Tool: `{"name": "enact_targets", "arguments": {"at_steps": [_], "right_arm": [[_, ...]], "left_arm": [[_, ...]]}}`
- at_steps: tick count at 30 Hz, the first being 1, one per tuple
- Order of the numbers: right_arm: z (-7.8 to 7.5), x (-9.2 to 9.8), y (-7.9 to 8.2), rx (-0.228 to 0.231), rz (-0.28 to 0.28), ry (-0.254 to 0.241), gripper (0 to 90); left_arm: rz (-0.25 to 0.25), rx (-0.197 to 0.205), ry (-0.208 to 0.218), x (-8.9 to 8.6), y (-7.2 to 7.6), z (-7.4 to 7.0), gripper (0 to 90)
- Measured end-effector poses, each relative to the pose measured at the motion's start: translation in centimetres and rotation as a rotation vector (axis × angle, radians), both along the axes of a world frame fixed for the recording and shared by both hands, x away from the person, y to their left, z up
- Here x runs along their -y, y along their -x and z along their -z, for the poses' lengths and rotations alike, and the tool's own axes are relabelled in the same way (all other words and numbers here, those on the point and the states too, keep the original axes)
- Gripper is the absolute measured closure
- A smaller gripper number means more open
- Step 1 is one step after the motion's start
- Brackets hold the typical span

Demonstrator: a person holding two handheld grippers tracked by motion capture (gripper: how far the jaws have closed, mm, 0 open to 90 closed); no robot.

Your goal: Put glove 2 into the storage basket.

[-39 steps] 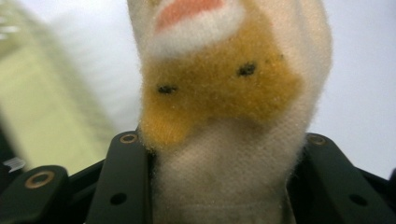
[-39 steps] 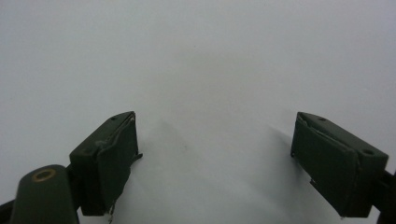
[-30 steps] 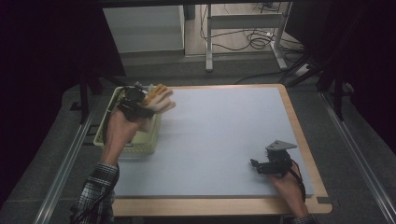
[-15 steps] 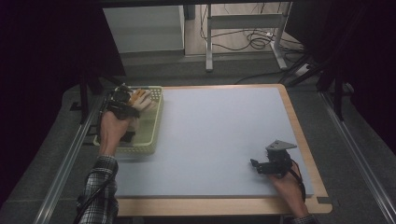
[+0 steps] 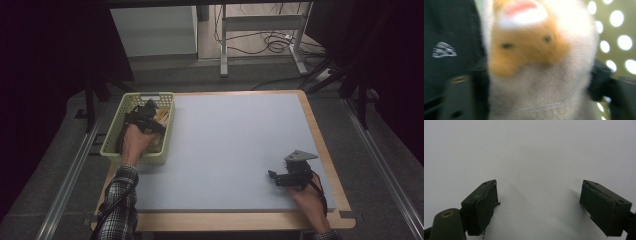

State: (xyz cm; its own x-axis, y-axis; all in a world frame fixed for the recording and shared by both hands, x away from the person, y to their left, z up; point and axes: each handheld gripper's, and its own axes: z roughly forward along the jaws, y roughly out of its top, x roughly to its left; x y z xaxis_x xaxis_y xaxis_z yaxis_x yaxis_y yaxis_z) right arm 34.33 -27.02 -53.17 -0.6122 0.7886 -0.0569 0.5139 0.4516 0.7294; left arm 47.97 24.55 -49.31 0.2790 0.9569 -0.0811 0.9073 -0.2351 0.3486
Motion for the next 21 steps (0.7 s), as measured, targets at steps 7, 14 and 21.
{"name": "enact_targets", "arguments": {"at_steps": [7,14,21], "right_arm": [[0.0,0.0,0.0,0.001,0.000,0.001,14.4],[0.0,0.0,0.0,0.000,0.000,0.002,14.4],[0.0,0.0,0.0,-0.001,0.000,0.000,14.4]], "left_arm": [[0.008,0.077,0.030,-1.2,1.2,-3.8,8.9],[-0.041,0.123,-0.047,-2.6,2.2,-5.1,56.2],[-0.068,0.036,-0.133,-2.3,0.7,-0.7,77.9]]}}
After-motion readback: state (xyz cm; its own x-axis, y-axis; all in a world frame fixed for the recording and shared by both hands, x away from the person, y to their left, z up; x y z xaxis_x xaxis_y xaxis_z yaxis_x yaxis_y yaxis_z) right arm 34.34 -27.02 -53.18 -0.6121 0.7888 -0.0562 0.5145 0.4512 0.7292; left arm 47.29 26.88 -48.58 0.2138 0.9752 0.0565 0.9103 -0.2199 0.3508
